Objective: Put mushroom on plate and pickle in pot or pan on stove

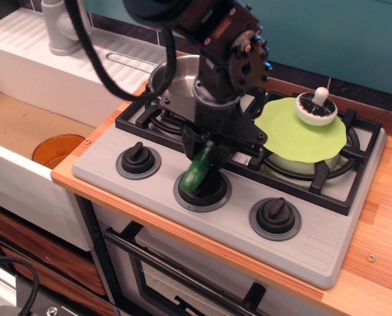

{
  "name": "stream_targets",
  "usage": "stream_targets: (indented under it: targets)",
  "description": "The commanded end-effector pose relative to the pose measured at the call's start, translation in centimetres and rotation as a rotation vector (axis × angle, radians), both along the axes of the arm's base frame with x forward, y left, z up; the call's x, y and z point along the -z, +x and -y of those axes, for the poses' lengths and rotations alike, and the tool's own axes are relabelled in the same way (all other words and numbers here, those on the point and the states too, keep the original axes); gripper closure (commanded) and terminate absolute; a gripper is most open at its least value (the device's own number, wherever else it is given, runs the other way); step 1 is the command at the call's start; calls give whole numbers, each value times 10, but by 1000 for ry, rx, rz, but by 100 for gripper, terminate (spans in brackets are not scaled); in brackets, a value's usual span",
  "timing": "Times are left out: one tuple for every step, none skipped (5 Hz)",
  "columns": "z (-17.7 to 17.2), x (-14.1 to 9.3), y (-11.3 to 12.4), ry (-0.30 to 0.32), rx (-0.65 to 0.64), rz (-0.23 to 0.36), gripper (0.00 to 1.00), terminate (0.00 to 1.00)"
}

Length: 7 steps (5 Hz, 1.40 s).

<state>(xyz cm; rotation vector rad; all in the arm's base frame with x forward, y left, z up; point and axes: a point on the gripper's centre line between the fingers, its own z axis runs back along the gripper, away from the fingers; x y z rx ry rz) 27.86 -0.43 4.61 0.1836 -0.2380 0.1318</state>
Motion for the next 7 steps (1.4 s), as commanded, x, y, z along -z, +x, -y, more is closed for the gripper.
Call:
stream_targets:
  targets:
    - [-1, -56, 18, 11, 0, 18, 100, 0]
    - [-21, -81, 38, 20, 43, -17, 100, 0]
    - [-44, -85, 66, 21, 93, -14, 100, 0]
    - [-54, -74, 90, -3, 133, 2, 100, 0]
    - [-55, -57, 103, -17, 134, 28, 100, 0]
    - [-51, -50, 104, -25, 134, 42, 100, 0]
    - [-46, -52, 100, -13, 137, 38, 0, 0]
